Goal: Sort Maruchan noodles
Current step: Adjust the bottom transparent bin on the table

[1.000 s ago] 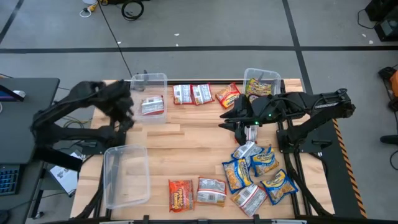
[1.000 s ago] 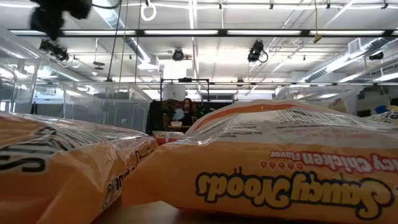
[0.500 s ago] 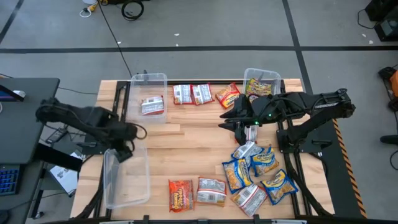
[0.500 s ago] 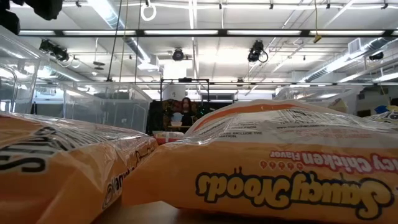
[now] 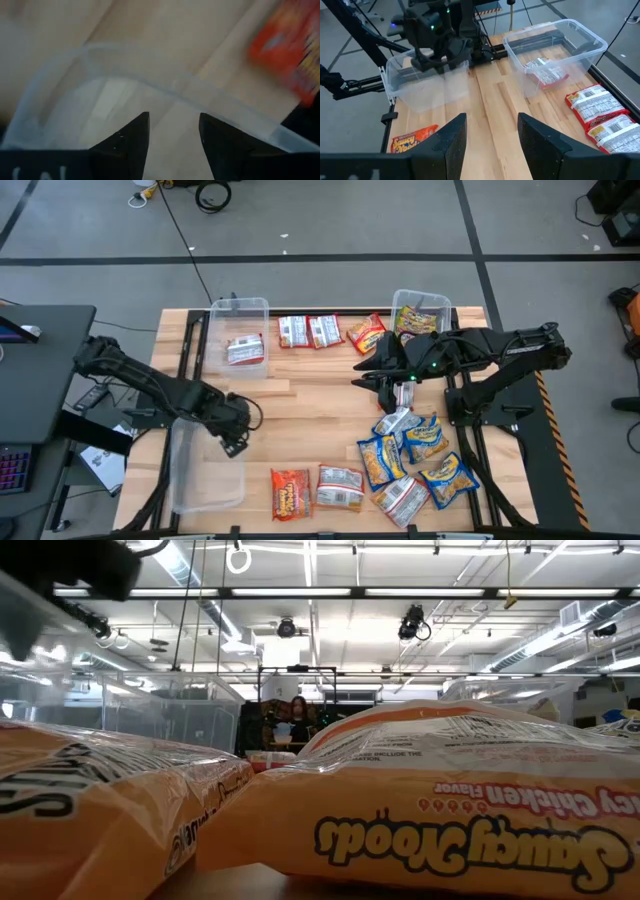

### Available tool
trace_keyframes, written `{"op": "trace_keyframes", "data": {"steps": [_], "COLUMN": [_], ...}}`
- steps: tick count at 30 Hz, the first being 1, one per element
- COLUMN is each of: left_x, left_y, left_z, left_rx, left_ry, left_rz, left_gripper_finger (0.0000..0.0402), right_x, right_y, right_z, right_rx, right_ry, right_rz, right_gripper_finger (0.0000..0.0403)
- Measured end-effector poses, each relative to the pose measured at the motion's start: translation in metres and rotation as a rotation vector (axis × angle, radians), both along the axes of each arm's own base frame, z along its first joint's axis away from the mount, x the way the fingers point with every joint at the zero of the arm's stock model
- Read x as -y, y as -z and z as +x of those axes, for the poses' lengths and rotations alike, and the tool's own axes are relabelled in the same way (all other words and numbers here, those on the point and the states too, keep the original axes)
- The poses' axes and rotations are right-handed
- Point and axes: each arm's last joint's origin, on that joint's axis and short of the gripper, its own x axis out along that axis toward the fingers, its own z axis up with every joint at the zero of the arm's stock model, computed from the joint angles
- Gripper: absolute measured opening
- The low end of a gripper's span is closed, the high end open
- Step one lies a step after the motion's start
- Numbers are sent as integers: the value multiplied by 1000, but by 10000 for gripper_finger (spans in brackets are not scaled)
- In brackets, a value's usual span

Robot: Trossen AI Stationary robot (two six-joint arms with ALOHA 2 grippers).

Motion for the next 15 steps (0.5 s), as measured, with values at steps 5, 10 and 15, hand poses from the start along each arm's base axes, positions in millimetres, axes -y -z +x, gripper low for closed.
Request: {"op": "trace_keyframes", "data": {"steps": [5,10,15], "left_x": [-5,-13,-24], "left_y": [9,18,15], "left_z": [25,65,99], "left_rx": [120,323,555], "left_ry": [-35,24,0], "left_rz": [147,221,188], "left_gripper_finger": [176,176,176], "right_x": [0,0,0], "right_y": [0,0,0], "right_z": [0,0,0], "right_rx": [-2,-1,-1], "right_ry": [-9,-8,-8], "right_rz": [-17,-16,-15], "right_gripper_finger": [181,181,181]}}
